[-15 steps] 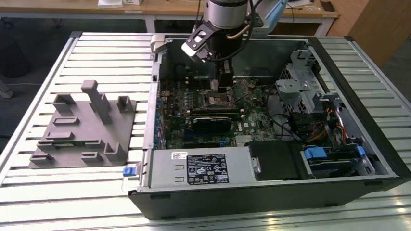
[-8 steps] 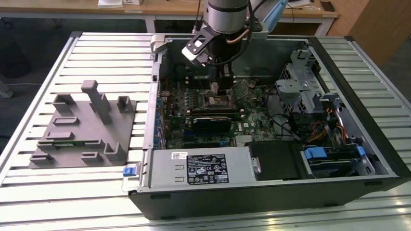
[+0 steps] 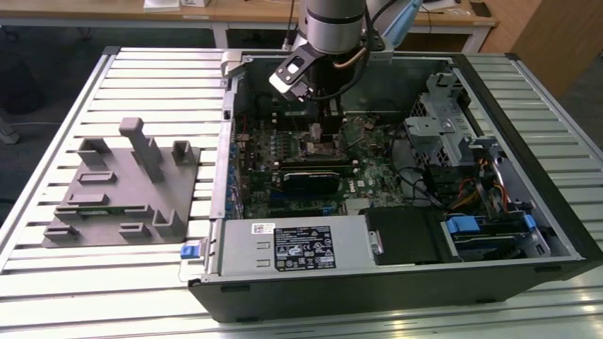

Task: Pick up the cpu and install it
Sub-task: 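Place the cpu into insertion slot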

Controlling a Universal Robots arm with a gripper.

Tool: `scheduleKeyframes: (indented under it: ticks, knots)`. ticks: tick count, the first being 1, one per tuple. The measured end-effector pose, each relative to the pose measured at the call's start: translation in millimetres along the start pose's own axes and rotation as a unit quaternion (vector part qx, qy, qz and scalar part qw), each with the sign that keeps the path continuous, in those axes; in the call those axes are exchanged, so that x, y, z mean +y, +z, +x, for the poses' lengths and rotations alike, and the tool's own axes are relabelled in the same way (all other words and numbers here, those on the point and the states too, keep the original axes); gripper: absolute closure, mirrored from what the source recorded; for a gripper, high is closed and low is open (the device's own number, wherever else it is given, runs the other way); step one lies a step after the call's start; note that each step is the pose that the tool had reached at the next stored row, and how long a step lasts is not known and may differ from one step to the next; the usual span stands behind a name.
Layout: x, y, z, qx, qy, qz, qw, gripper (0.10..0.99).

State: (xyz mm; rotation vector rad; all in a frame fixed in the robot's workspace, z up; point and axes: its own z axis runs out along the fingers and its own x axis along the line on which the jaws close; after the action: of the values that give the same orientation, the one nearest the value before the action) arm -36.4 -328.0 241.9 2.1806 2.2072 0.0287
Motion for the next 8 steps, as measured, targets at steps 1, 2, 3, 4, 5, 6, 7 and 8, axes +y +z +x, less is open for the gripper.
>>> scheduleKeyframes:
  ticks: [1, 2, 3, 4, 5, 6, 7, 8]
  knots:
    - [0.0, 0.8, 0.3, 0.0, 0.0, 0.0, 1.0, 0.553]
    - [0.0, 1.5, 0.4, 0.0001, 0.0, 0.0, 1.0, 0.553]
    - [0.0, 1.9, 0.4, 0.0001, 0.0, 0.0, 1.0, 0.553]
    - [0.0, 2.2, 0.4, 0.0001, 0.0, 0.0, 1.0, 0.553]
    - [0.0, 2.7, 0.5, 0.0001, 0.0, 0.0, 1.0, 0.553]
    - [0.0, 3.2, 0.5, 0.0001, 0.0, 0.0, 1.0, 0.553]
    - [-0.1, 3.7, 0.5, 0.0001, 0.0, 0.0, 1.0, 0.553]
    - [-0.1, 4.2, 0.5, 0.0001, 0.0, 0.0, 1.0, 0.553]
